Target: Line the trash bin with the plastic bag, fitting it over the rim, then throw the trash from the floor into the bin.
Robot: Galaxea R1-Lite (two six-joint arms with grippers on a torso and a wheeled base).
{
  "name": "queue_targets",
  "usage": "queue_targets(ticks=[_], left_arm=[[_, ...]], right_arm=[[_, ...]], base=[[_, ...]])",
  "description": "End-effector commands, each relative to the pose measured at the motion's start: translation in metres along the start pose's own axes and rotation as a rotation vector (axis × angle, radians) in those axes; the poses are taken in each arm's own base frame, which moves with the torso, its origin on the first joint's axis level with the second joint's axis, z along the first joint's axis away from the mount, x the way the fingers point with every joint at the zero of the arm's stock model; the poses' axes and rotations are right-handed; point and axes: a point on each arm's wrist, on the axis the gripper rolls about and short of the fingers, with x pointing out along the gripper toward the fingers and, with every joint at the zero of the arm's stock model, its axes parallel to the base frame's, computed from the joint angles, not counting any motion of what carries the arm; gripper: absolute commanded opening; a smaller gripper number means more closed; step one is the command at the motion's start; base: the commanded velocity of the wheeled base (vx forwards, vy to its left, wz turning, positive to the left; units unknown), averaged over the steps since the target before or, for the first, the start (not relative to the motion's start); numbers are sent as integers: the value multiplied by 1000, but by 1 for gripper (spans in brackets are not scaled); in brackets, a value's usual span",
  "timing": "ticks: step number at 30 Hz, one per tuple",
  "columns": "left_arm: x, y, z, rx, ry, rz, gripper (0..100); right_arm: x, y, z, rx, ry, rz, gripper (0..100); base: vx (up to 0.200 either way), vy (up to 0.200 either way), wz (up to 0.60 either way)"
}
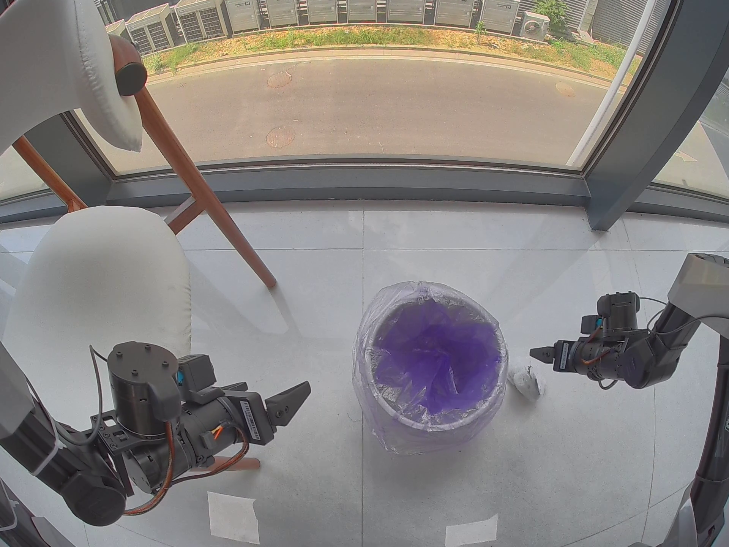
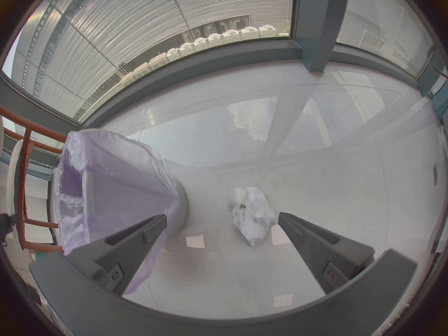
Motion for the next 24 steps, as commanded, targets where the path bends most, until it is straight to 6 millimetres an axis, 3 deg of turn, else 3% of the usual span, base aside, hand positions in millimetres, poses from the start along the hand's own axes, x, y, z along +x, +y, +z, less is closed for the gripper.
queue_targets(ticks=[1, 5, 12, 20, 24], left_arm=[[-7, 8, 13, -23, -58, 22, 100], [-14, 19, 24, -47, -96, 42, 100], [-30, 35, 27, -70, -90, 5, 100], [-33, 35, 27, -63, -100, 11, 100], [-31, 34, 31, -64, -117, 10, 100]], right_arm=[[-29, -8, -7, -18, -17, -25, 100], [-52, 1, -22, -37, -28, -8, 100], [-75, 7, -63, -51, -7, 11, 100], [-56, 20, -83, -99, -20, 65, 100], [-42, 31, -82, -128, -33, 98, 100]], base=[[0, 0, 0], [0, 0, 0], [-200, 0, 0], [-200, 0, 0], [0, 0, 0]])
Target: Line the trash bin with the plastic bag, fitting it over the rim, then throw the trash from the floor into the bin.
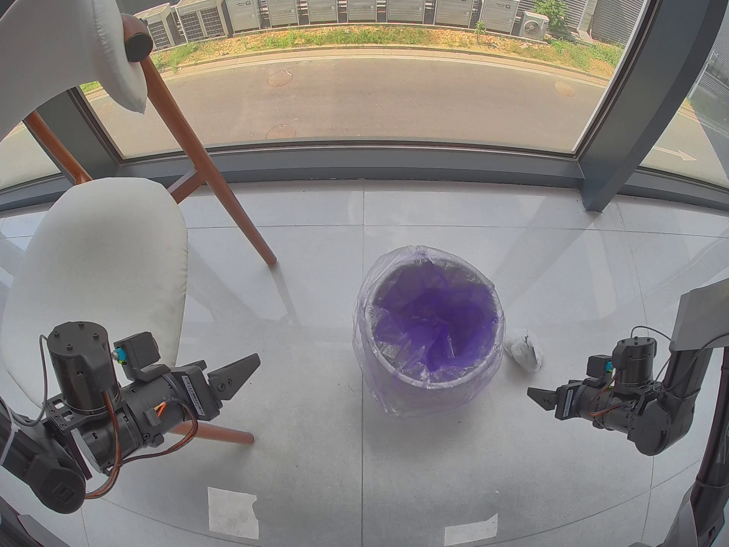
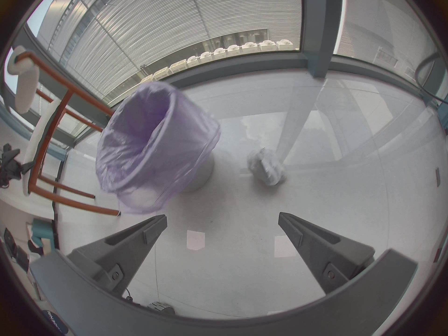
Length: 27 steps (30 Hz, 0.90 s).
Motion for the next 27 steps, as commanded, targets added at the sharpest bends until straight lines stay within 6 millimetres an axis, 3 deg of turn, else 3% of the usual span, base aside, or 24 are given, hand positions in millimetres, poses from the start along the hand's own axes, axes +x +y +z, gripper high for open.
queue_targets(ticks=[1, 11, 17, 27], left_arm=[[0, 0, 4, 0, -22, 2, 100], [-2, -6, 1, 14, -10, -29, 100], [-1, -11, -4, 21, 12, -45, 100], [-2, -13, -6, 27, 18, -55, 100]], right_arm=[[28, 13, -8, -33, 25, 38, 100], [67, 16, 20, -36, -71, 39, 100], [84, 32, 36, -31, -75, 74, 100], [128, 30, 30, -40, -60, 59, 100]], base=[[0, 0, 0], [0, 0, 0], [0, 0, 0], [0, 0, 0]])
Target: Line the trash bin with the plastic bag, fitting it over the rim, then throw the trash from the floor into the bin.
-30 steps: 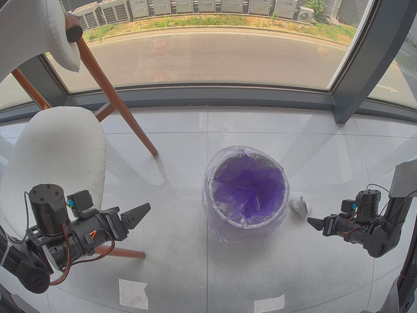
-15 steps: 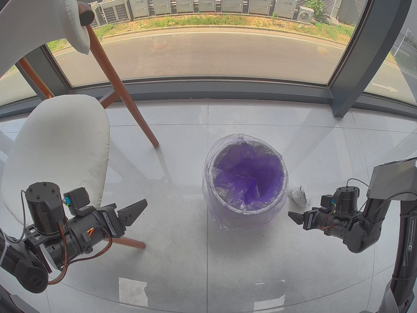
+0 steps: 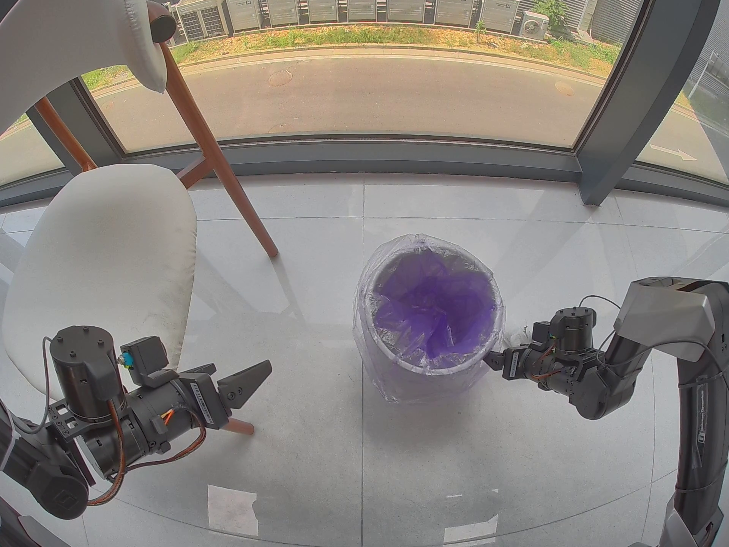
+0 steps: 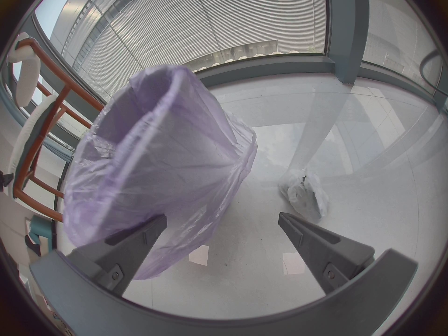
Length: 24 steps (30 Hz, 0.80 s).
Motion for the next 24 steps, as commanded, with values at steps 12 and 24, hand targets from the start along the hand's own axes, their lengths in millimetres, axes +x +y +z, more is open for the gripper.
queue_targets(ticks=[12, 24], left_arm=[[-12, -12, -22, 96, 84, -71, 100], [-15, -11, -23, 106, 87, -68, 100]], right_arm=[[44, -10, -26, -78, 138, -113, 100], [56, -6, -13, -77, 306, -177, 100]], base=[[0, 0, 0], [0, 0, 0]])
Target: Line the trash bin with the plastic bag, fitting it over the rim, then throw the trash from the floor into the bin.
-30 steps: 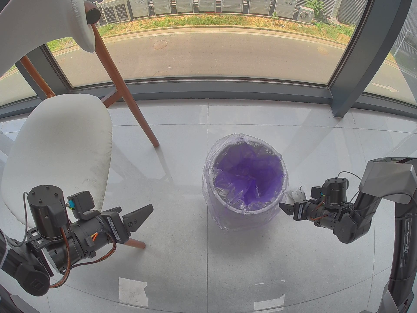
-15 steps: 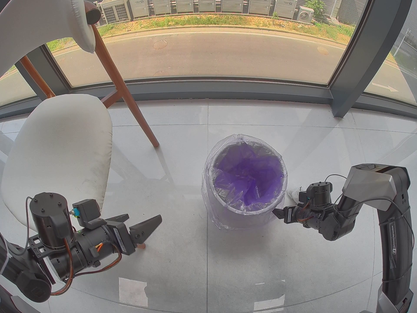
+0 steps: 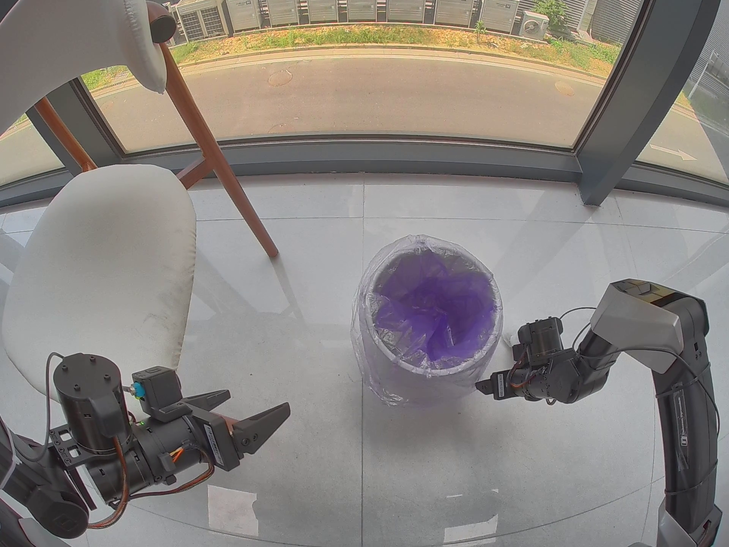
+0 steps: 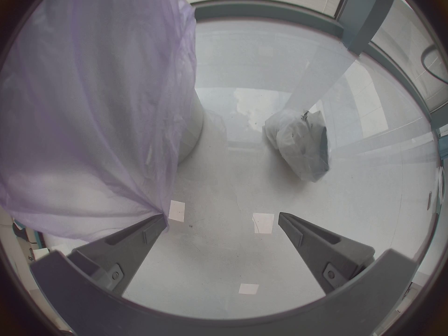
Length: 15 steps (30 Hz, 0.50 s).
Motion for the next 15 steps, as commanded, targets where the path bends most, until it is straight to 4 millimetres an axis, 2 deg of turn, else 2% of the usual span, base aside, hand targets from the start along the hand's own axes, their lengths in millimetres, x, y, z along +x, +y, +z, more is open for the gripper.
queue_targets(ticks=[1, 5, 7, 8, 9, 15], left_arm=[[-3, 1, -2, 1, 6, 4, 100], [-3, 1, -2, 2, 3, 3, 100], [-5, -1, 2, 4, -24, -8, 100], [-5, -1, 2, 4, -24, -8, 100], [-7, -1, 3, 3, -31, -11, 100], [-15, 5, 5, -7, -55, 14, 100]], right_arm=[[2, 2, 14, 4, -13, -5, 100], [-1, 0, 12, 6, -5, -4, 100], [-37, -2, 15, 15, -8, 27, 100], [-39, -2, 14, 15, -6, 32, 100], [-64, -2, 17, 20, -18, 72, 100], [-158, -9, 11, 64, -75, 183, 100]], base=[[0, 0, 0], [0, 0, 0], [0, 0, 0], [0, 0, 0], [0, 0, 0], [0, 0, 0]])
